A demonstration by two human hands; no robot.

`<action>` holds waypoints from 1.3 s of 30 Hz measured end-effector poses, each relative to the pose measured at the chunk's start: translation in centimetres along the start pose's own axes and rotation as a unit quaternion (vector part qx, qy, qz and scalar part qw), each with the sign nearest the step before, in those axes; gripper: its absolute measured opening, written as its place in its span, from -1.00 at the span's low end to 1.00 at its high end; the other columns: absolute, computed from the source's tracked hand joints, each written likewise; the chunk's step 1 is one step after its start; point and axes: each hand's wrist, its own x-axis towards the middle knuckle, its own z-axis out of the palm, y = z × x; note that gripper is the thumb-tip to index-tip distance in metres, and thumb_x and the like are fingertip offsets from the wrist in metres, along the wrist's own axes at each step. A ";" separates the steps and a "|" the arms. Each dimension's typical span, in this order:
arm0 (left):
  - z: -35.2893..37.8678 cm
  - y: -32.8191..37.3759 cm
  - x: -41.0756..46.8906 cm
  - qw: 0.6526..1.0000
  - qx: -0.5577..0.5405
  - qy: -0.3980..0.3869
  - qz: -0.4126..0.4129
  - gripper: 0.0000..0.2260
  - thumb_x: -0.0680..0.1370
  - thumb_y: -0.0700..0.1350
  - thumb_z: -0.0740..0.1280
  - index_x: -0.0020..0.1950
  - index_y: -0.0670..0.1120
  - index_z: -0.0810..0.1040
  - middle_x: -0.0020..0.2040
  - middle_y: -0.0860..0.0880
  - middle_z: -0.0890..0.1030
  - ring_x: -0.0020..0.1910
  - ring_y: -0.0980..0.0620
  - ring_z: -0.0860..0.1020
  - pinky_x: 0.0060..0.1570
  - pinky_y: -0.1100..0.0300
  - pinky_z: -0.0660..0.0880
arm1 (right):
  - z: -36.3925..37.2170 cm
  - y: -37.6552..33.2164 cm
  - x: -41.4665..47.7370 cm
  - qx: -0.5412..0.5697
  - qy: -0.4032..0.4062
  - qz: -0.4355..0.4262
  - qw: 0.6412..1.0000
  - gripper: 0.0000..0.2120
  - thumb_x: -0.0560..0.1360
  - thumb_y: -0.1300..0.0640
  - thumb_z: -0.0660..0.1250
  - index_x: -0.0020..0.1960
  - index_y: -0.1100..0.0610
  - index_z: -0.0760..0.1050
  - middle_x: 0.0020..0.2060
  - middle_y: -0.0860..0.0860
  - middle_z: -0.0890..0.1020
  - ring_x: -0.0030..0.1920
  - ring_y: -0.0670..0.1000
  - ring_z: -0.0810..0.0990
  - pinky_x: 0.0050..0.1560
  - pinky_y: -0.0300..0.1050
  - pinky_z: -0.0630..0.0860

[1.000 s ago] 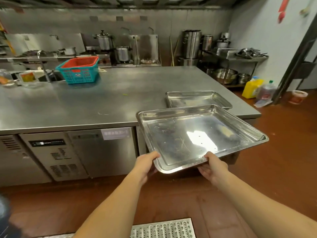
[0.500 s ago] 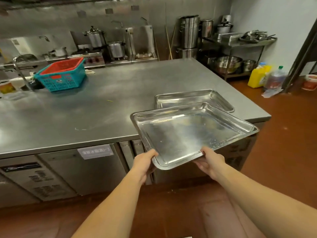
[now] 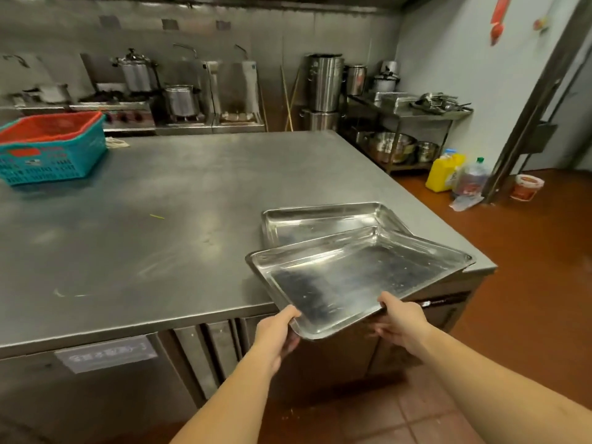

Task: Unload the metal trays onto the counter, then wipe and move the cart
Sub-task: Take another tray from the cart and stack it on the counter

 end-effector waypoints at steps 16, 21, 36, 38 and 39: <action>5.0 3.6 11.1 0.957 0.267 0.077 0.078 -0.73 0.48 -0.01 0.30 -0.38 -0.09 0.41 -0.45 0.01 0.46 -0.41 0.00 0.43 -0.33 0.13 0.33 | 3.0 -3.8 13.6 -0.081 0.004 0.008 0.997 -0.75 0.57 0.06 0.13 -0.05 0.24 0.43 -0.27 0.14 0.58 -0.27 0.10 0.63 -0.27 -0.08 0.55; 7.5 4.2 14.0 0.921 0.366 0.113 0.074 -0.69 0.55 0.05 0.20 -0.26 -0.14 0.47 -0.19 -0.11 0.60 -0.12 -0.07 0.55 -0.04 0.06 0.44 | 2.4 -5.3 17.5 -0.106 -0.027 0.009 0.994 -0.72 0.55 0.01 0.12 -0.03 0.22 0.45 -0.17 0.20 0.67 -0.21 0.14 0.66 -0.12 0.00 0.57; 10.5 6.2 18.1 0.931 0.355 0.087 0.018 -0.72 0.63 0.08 0.13 0.00 -0.14 0.41 -0.11 -0.22 0.64 -0.41 -0.06 0.67 -0.49 0.21 0.48 | 2.7 -7.8 23.9 -0.146 -0.075 0.033 0.986 -0.62 0.58 -0.01 0.13 -0.09 0.30 0.50 -0.24 0.19 0.68 -0.28 0.12 0.61 -0.05 0.01 0.57; 9.7 6.9 18.4 0.921 0.378 0.086 0.037 -0.68 0.63 0.04 0.17 -0.10 -0.21 0.41 -0.32 -0.18 0.61 -0.49 -0.03 0.62 -0.51 0.21 0.46 | 3.1 -7.4 23.2 -0.137 -0.079 0.047 0.986 -0.58 0.59 -0.01 0.12 -0.11 0.33 0.54 -0.25 0.19 0.68 -0.27 0.12 0.61 -0.15 -0.05 0.55; 9.2 7.3 18.5 0.912 0.395 0.100 0.051 -0.68 0.62 0.02 0.19 -0.19 -0.20 0.39 -0.41 -0.13 0.55 -0.54 -0.01 0.58 -0.50 0.20 0.45 | 3.4 -7.1 22.7 -0.130 -0.084 0.054 0.986 -0.57 0.59 -0.01 0.11 -0.12 0.33 0.54 -0.26 0.19 0.68 -0.27 0.11 0.61 -0.20 -0.08 0.54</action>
